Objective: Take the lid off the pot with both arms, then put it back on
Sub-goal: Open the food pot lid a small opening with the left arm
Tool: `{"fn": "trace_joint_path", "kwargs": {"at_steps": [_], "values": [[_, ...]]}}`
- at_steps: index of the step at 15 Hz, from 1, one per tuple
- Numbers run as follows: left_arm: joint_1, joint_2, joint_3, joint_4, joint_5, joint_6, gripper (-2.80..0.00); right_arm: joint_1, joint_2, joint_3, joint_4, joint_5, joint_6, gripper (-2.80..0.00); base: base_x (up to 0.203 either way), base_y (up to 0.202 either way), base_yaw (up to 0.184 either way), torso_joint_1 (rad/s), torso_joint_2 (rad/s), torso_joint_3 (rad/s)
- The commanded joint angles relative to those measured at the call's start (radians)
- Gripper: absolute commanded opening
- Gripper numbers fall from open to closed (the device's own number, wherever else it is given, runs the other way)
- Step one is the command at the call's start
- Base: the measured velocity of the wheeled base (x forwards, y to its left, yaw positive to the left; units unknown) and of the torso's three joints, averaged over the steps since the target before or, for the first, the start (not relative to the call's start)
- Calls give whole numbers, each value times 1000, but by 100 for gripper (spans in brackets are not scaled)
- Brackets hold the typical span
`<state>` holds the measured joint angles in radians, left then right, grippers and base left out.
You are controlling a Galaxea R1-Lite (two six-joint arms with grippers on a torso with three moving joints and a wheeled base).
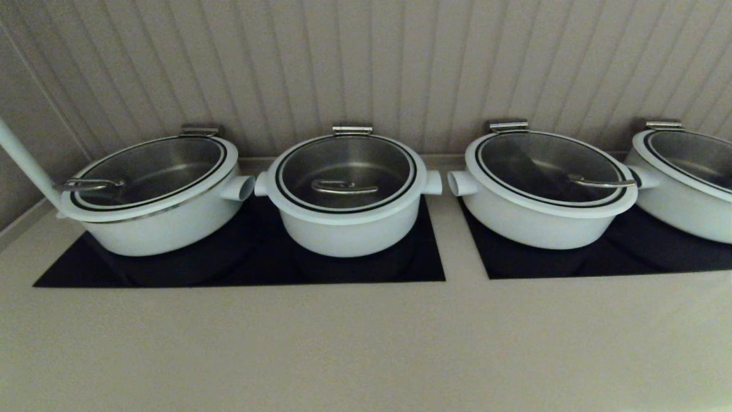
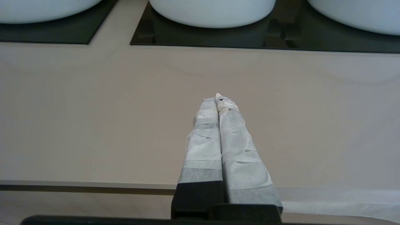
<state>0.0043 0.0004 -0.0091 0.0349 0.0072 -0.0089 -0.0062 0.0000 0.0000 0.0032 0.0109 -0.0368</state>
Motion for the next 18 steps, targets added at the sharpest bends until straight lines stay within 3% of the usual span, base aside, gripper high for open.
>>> {"fn": "trace_joint_path", "kwargs": {"at_steps": [1, 10, 15, 18], "values": [[0, 0, 0, 0, 0, 0, -280, 0, 2, 0, 0, 0, 0, -280, 0, 0, 0, 0, 0, 0], [0, 0, 0, 0, 0, 6, -280, -1, 2, 0, 0, 1, 0, -280, 0, 0, 0, 0, 0, 0], [0, 0, 0, 2, -9, 53, -280, -1, 2, 0, 1, 4, -20, -280, 0, 0, 0, 0, 0, 0], [0, 0, -25, 1, -52, 130, -280, -1, 2, 0, 0, 4, -20, -280, 0, 0, 0, 0, 0, 0]]}}
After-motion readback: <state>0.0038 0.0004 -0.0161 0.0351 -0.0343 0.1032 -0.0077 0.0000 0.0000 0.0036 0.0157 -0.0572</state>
